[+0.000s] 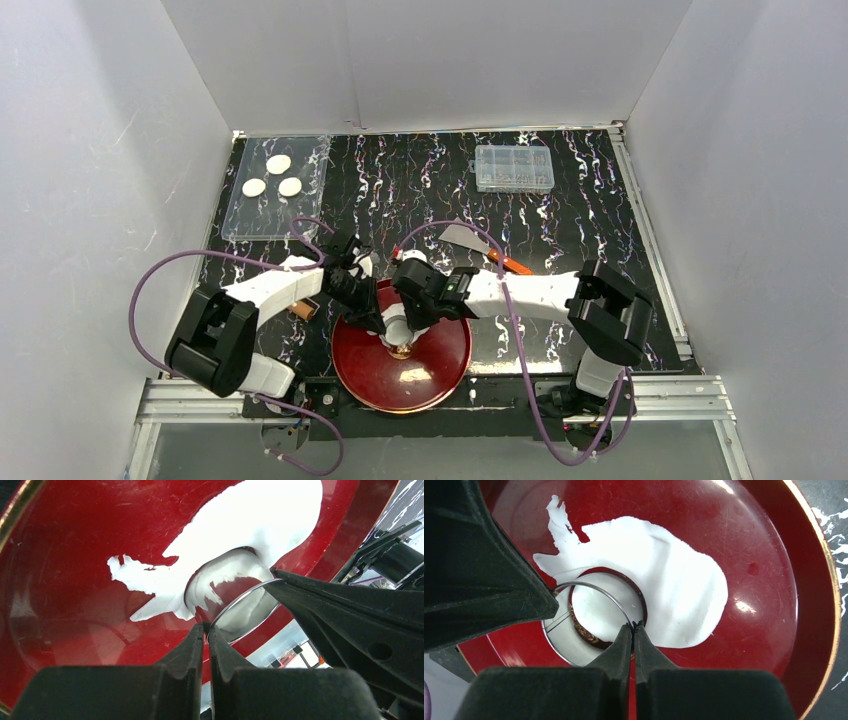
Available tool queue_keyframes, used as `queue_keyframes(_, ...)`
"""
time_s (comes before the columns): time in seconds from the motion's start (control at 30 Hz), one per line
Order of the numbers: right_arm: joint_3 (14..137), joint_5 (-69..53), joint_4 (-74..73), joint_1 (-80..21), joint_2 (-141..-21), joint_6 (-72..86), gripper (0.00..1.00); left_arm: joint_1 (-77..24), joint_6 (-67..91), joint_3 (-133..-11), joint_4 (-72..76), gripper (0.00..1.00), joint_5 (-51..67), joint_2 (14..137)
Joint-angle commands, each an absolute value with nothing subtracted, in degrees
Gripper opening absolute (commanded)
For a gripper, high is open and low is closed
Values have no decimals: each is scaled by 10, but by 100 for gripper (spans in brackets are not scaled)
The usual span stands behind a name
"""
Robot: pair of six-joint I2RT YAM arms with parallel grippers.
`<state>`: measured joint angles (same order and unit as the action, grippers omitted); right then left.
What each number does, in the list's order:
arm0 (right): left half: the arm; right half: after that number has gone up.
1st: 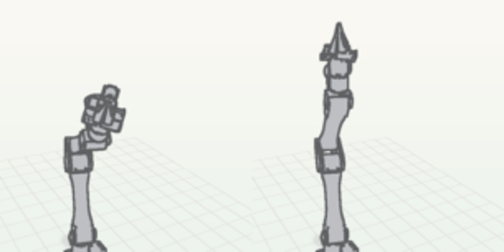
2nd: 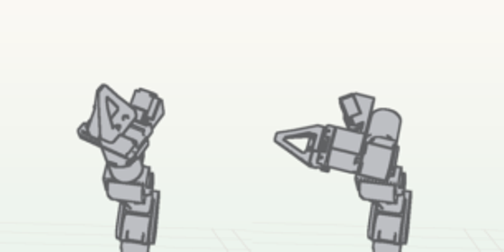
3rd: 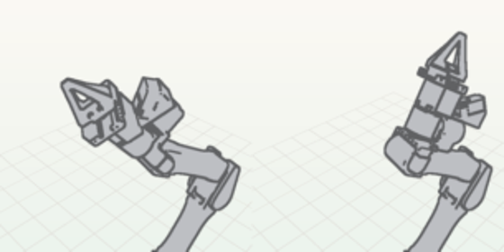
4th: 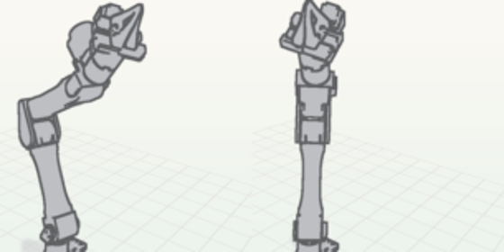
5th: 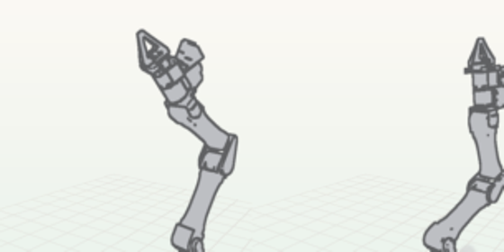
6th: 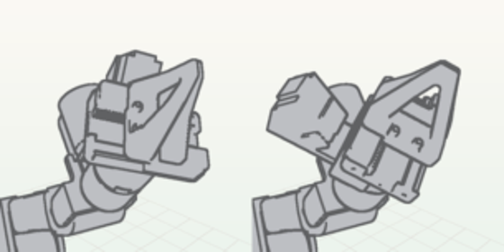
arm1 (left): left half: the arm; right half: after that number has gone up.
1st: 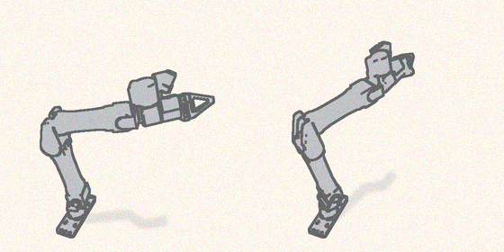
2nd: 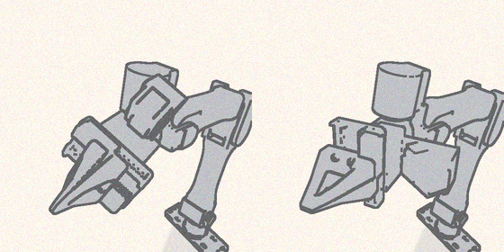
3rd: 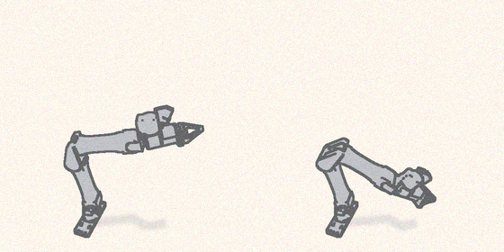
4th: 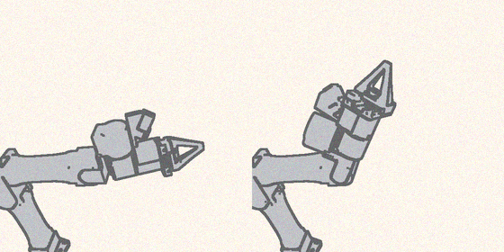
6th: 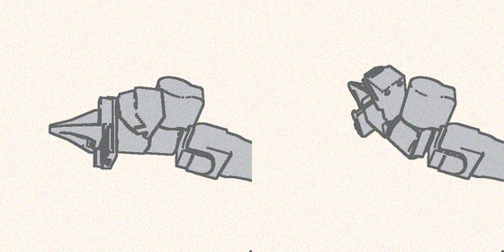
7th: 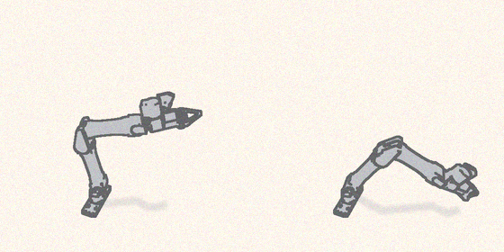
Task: Roll out the dumpling wrappers from the dough
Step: Press the dumpling wrapper on the work surface.
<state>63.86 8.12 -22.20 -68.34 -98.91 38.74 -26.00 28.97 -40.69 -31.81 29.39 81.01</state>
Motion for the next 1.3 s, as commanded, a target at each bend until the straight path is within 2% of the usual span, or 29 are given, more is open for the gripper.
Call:
queue_keyframes(0.0,580,18,-261,-705,-959,392,1,-252,253,-363,-353,0,162,808)
queue_keyframes(0.4,690,27,-305,-690,-1033,356,1,-259,259,-423,-334,0,142,899)
queue_keyframes(0.6,653,14,-299,-679,-1004,350,1,-259,271,-405,-341,0,186,893)
queue_keyframes(0.77,601,-45,-273,-693,-973,378,1,-259,265,-394,-367,0,208,866)
queue_keyframes(0.97,625,-41,-280,-699,-977,388,1,-258,261,-401,-366,0,212,889)
queue_keyframes(1.27,701,-17,-331,-656,-1028,372,1,-257,255,-528,-365,0,160,997)
